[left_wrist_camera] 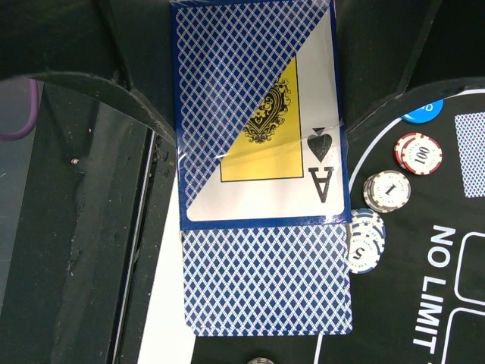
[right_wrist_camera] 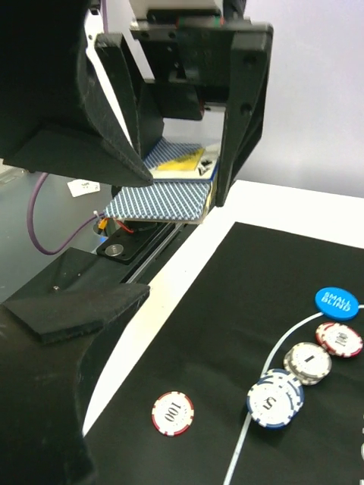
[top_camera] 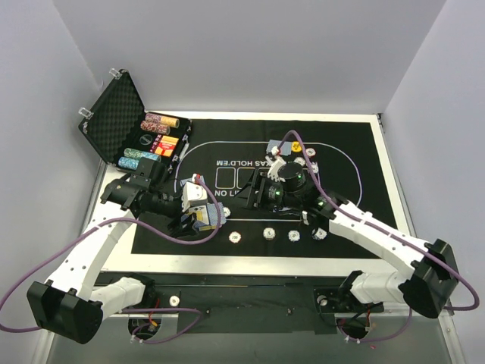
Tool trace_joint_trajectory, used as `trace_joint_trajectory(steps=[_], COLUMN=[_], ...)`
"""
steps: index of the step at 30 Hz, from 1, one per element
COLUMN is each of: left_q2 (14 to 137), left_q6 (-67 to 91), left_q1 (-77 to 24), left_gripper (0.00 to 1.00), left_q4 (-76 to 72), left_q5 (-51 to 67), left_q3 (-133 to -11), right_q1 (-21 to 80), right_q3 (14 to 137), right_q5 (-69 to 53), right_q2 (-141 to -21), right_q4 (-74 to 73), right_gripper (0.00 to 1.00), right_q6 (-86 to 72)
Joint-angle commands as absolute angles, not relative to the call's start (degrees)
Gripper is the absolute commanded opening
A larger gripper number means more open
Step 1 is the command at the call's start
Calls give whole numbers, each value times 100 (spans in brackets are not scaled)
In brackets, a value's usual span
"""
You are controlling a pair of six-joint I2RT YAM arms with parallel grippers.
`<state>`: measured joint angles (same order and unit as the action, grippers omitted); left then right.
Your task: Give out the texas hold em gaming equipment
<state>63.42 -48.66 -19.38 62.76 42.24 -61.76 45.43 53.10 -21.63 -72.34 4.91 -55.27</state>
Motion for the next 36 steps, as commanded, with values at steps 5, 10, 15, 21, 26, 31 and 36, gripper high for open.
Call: trace_joint_trajectory(steps=[5,10,15,21,26,31,36], left_q2=[6214,6214,6214,6205,6214,6205,6196], left_q6=[-4878,-4887,-4887,-4887,-4869,-4869,-4869], left_q1=[-1907,-1907,-1907,-1907,-1907,-1907,-1907], left_gripper=[0,0,0,0,0,0,0], left_q4=[6144,6144,6152,6170,6170,6152,6144], left_q5=[4509,4483,4483,4491,4518,4518,4509], left_q3=[-6337,-6337,-6363,-6354,-6363,-6381,-6372], right_q1=[4982,5159,5168,5115,5001,4931,4887], right_q3=[5704,5915,6082,5924,5722,5546,5502], right_q5=[-2021,-2065,-2118,-2074,-2074,-2083,-2101], right_q2=[-7391,-7875,-8112,-8051,-7875,-7761,-7700], right_q4=[405,483,448,492,562,659,694], right_gripper=[57,57,55,44,41,38,36], right_q6=[-5282,-5221,-5185,-5229,-5308,-5388,-5432])
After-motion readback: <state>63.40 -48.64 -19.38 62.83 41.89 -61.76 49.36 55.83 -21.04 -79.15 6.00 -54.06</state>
